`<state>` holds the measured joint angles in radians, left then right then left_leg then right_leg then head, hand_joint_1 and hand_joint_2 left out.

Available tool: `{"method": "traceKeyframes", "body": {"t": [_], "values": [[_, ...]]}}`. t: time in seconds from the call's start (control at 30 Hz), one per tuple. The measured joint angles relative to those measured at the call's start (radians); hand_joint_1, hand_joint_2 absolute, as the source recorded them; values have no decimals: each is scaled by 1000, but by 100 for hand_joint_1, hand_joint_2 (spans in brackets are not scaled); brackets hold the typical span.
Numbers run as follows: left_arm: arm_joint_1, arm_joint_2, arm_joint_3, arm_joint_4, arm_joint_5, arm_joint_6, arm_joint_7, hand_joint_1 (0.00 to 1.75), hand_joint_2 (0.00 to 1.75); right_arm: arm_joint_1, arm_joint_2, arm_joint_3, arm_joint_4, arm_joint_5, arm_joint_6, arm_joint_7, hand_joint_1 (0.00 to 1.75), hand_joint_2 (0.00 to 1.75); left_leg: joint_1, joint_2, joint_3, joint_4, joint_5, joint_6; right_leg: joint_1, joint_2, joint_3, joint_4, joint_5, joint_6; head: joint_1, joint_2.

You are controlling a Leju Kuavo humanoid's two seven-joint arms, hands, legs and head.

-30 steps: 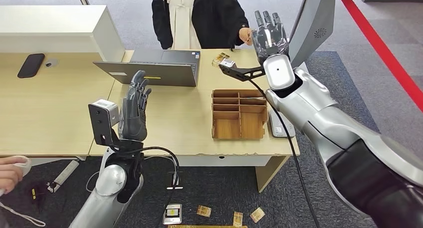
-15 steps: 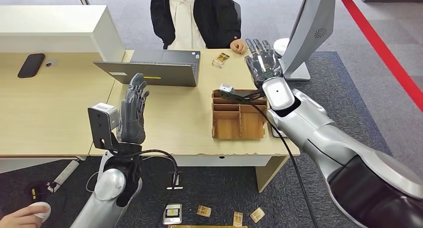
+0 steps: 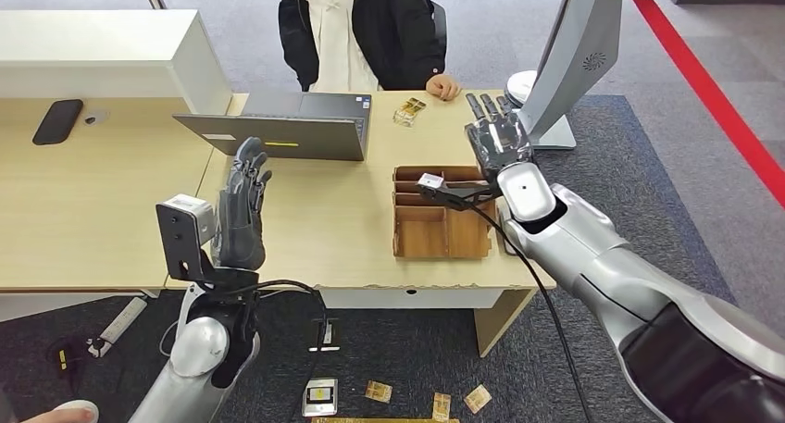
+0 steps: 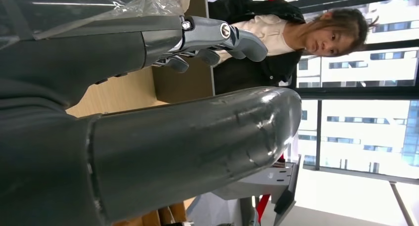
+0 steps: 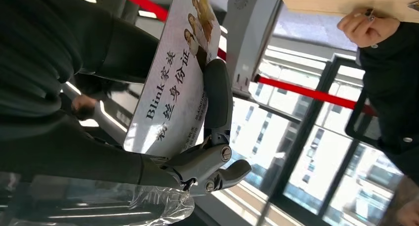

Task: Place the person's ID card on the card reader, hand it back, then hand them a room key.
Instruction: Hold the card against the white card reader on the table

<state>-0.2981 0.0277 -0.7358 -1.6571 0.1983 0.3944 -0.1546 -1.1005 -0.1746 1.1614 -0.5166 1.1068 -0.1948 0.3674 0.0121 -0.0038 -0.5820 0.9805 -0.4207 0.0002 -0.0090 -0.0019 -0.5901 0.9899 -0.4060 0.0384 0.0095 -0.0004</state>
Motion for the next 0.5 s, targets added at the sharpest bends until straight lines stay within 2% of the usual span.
{"method": "traceKeyframes", "body": {"t": [0.1, 0.23, 0.5], "values": [[15, 3, 4, -15, -16, 24, 13, 0, 0, 50, -43, -13, -7, -44, -33, 36, 175, 175, 0, -2, 0, 0, 0, 0, 0, -2, 2, -1, 0, 1, 0, 0], [25, 10, 7, -31, -20, 31, 20, 0, 0, 94, -85, -25, -11, -51, -42, 40, 175, 175, -1, 0, 0, 0, -1, 1, -2, 1, 1, -1, 0, 1, 0, 0], [27, 15, 7, -44, -23, 29, 21, 0, 0, 106, -111, -33, -24, -57, -40, 42, 175, 175, -1, 1, 0, 0, -1, 1, -1, 2, 0, 0, 0, 1, 0, 0]]}}
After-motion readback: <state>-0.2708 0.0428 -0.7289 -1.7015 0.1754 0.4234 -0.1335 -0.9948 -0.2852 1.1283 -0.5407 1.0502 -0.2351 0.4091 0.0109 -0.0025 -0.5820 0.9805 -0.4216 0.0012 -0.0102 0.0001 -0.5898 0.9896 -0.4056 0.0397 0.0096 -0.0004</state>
